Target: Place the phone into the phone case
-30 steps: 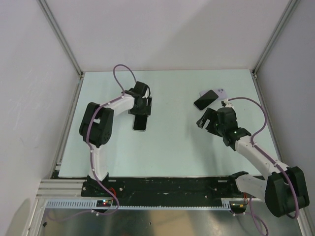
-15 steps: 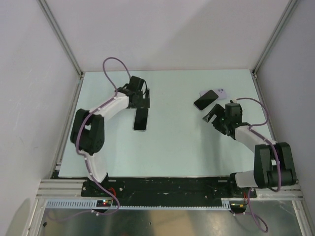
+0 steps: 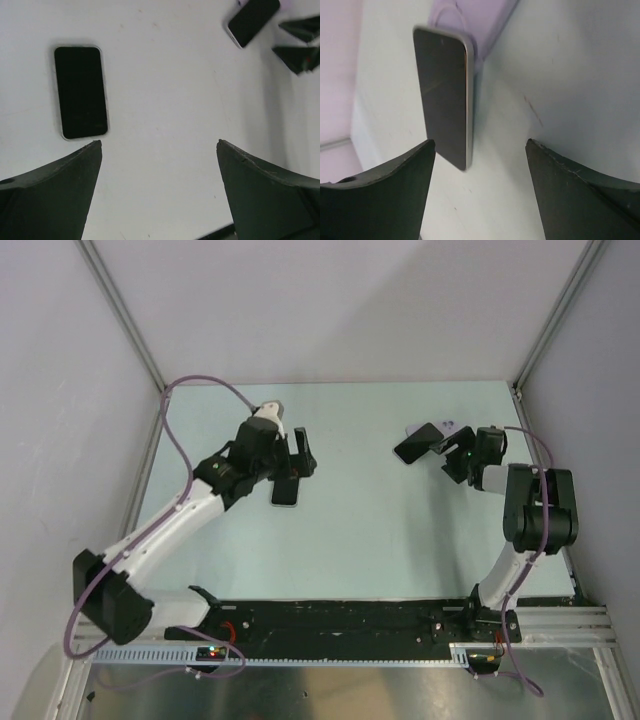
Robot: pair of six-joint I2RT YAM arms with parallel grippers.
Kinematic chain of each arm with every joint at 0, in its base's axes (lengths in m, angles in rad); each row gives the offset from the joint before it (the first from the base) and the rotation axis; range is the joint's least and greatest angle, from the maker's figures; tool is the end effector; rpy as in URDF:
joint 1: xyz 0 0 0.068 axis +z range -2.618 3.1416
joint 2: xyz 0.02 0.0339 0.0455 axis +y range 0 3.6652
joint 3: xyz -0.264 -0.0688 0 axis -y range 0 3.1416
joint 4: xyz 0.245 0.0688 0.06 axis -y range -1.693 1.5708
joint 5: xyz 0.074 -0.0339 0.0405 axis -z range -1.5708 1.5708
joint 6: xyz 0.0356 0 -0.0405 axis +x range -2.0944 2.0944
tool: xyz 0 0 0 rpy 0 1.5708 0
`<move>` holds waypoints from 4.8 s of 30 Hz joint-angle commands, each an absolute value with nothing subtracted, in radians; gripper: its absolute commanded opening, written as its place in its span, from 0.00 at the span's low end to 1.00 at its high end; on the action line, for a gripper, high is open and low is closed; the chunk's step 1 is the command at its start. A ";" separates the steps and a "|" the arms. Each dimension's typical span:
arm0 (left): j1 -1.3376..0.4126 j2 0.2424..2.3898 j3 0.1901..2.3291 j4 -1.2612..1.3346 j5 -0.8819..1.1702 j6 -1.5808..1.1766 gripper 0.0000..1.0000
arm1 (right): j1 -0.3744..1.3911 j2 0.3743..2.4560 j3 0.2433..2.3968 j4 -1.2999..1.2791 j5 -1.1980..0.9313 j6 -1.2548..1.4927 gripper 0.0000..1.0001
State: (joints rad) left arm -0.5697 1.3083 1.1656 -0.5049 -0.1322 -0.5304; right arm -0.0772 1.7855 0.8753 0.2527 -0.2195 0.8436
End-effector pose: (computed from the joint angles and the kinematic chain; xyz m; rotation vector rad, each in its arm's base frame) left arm 0.2465 -0.1523 0.3271 -0.0299 2.2509 -0.4581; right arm 0.3596 -0.0200 0.1483 0.9061 2.1059 0.6544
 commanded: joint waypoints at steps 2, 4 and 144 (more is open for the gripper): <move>-0.585 1.186 1.080 -0.496 -0.063 -0.559 1.00 | -0.115 1.909 0.980 0.375 -0.303 0.952 0.75; -0.586 1.162 1.065 -0.494 -0.060 -0.552 1.00 | -0.116 1.941 1.009 0.381 -0.319 0.968 0.72; -0.436 1.118 0.920 -0.258 0.470 -0.792 0.00 | -0.087 2.548 2.337 -0.512 -0.060 0.619 0.43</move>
